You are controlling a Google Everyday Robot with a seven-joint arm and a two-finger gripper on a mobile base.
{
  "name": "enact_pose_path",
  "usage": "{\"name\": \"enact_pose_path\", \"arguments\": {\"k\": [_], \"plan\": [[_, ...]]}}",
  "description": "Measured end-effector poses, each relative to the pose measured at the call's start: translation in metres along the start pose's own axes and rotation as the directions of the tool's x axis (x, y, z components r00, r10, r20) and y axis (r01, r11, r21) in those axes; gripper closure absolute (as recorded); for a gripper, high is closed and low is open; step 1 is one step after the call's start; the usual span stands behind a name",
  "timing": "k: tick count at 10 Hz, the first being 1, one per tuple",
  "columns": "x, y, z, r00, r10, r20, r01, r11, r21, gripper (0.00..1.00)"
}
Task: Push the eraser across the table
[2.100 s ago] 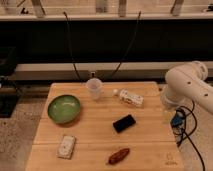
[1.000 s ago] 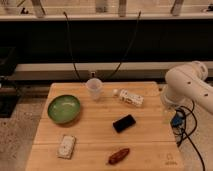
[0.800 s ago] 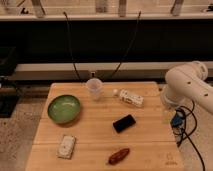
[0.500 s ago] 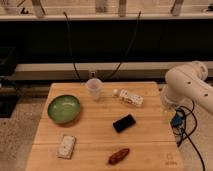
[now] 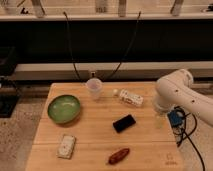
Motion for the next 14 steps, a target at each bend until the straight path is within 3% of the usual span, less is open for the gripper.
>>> {"name": "enact_pose_path", "arguments": {"k": [6, 14], "plan": [[-0.019, 0.005, 0.032, 1.0, -0.019, 0.012, 0.019, 1.0, -0.006, 0.2], [-0.029, 0.007, 0.047, 1.0, -0.022, 0.014, 0.022, 1.0, -0.015, 0.2]]}}
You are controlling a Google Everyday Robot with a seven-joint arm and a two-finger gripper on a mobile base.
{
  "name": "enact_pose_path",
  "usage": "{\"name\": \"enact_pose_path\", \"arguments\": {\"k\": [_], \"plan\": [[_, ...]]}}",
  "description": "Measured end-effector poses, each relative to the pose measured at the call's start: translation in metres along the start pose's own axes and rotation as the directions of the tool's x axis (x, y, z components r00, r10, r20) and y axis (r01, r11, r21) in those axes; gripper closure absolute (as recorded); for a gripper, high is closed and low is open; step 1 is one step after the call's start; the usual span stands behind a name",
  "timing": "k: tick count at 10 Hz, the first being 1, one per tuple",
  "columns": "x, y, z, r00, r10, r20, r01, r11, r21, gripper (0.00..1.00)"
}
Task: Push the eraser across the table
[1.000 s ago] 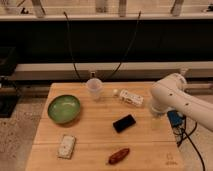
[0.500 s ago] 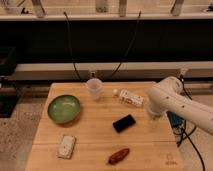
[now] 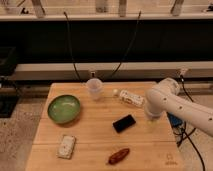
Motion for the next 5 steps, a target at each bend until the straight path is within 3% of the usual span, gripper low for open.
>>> {"name": "enact_pose_path", "arguments": {"k": [5], "plan": [[-0.006, 0.0037, 0.0094, 1.0, 0.003, 0.002, -0.003, 1.0, -0.015, 0.21]]}}
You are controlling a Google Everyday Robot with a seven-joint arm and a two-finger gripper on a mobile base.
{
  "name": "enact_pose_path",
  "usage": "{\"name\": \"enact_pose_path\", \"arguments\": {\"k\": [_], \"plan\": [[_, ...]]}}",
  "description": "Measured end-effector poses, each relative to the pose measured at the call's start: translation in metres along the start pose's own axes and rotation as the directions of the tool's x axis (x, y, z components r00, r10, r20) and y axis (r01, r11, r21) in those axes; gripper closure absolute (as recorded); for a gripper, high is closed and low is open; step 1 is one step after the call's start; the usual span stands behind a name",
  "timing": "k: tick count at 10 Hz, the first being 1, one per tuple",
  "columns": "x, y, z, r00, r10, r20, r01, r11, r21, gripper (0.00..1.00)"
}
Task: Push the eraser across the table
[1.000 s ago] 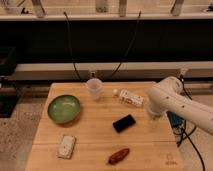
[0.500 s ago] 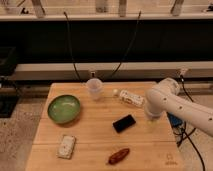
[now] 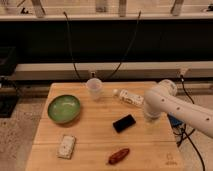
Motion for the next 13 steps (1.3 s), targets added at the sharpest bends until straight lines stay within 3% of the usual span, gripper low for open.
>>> {"name": "enact_pose_path", "arguments": {"k": [2, 3, 5, 9, 11, 13], "plan": [[-0.001, 0.002, 0.011, 1.0, 0.003, 0.0, -0.003, 1.0, -0.01, 0.27], [-0.002, 0.003, 0.017, 1.0, 0.004, 0.0, -0.004, 1.0, -0.011, 0.25], [-0.004, 0.002, 0.016, 1.0, 0.006, 0.001, -0.006, 1.0, -0.012, 0.32], [-0.005, 0.003, 0.04, 1.0, 0.017, 0.0, -0.017, 0.999, -0.039, 0.74], [-0.006, -0.002, 0.042, 1.0, 0.017, -0.001, -0.017, 0.999, -0.04, 0.94], [-0.016, -0.007, 0.051, 1.0, -0.004, -0.003, 0.003, 0.998, -0.063, 1.0]]}}
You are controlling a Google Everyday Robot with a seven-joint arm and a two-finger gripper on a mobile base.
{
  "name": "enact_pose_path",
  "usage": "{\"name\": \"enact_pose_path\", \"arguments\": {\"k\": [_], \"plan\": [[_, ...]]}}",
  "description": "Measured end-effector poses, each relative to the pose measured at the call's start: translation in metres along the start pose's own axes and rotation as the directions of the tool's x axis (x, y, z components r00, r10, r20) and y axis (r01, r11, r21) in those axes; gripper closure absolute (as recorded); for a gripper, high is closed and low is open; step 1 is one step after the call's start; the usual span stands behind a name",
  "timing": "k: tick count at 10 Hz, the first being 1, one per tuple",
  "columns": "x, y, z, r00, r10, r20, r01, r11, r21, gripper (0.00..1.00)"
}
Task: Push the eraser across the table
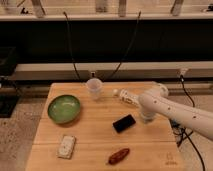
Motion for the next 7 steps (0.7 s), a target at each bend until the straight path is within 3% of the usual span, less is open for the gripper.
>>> {"name": "enact_pose_path", "arguments": {"k": [5, 7], "plan": [[-0.019, -0.01, 0.019, 0.999, -0.04, -0.009, 0.04, 0.999, -0.029, 1.0], [-0.041, -0.014, 0.027, 0.996, -0.083, -0.014, 0.082, 0.996, -0.046, 1.0]]}}
